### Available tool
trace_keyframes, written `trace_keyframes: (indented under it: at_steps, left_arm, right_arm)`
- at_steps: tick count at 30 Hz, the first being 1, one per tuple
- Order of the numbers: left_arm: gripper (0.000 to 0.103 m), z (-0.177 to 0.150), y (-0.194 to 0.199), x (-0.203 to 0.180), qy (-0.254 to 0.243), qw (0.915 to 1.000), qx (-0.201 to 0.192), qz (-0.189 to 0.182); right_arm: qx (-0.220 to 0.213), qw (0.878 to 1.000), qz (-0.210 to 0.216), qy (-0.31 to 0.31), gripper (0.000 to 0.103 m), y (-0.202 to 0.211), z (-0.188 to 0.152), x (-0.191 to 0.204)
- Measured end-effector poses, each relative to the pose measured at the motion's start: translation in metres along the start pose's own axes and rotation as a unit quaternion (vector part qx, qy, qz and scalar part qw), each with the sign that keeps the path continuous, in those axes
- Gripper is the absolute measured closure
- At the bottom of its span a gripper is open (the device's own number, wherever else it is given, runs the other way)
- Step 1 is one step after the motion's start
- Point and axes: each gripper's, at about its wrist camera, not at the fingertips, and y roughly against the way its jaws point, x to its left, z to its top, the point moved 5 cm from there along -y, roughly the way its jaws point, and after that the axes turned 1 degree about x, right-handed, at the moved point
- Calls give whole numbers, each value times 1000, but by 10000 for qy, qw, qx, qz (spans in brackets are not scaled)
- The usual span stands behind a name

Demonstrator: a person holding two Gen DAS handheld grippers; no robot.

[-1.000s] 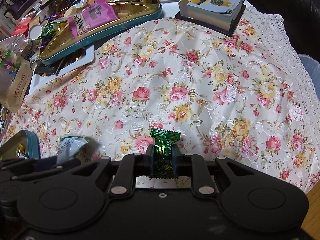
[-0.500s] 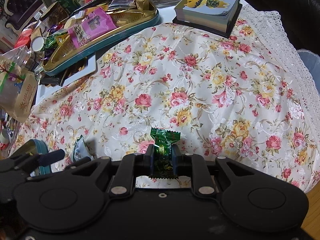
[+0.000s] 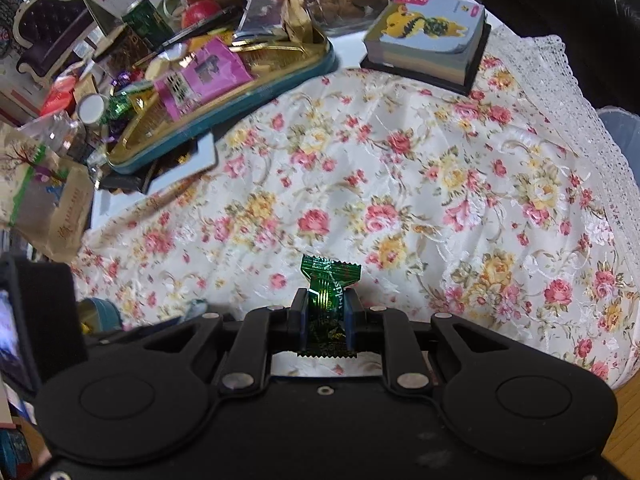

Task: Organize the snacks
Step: 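Carry the packet into the tray and release it with the left tool while the right carries its candy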

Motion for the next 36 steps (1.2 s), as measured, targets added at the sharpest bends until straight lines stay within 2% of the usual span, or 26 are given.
trace_keyframes:
  at_steps: [4,7,12,15,20,24,27,33,36]
  left_arm:
    - [53,0,8,21,427,9990,79,104]
    - [53,0,24,42,737,9970,-19,232]
    - [53,3,59,78,1192,9911,-285,521]
    - [53,0,79,99,1438,9873,-309,598]
    - [53,-12,104,138,1643,9811,-309,973]
    - [52,-24,117,179,2031,9713,-354,1187]
    - [52,-35,120,211,2422,9608,-366,1303]
    - [52,-60,116,262,3107,9422,-114,1250]
    - [52,-71,117,281,3295,9336,-28,1405]
  right_arm:
    - [-112,9995,286,97,84,14,4,23]
    - [-207,9985,455,202,84,24,4,41]
    - [-373,9964,533,552,84,33,-2,73]
    - [-371,9951,586,707,84,35,-8,90]
    - [-324,9921,750,949,84,37,-20,120]
    - [-298,9897,877,1089,84,39,-28,144]
    - [-286,9873,974,1223,84,40,-35,163]
    - [-234,9819,1154,1482,84,40,-50,199]
    - [-168,9783,1268,1632,84,39,-60,218]
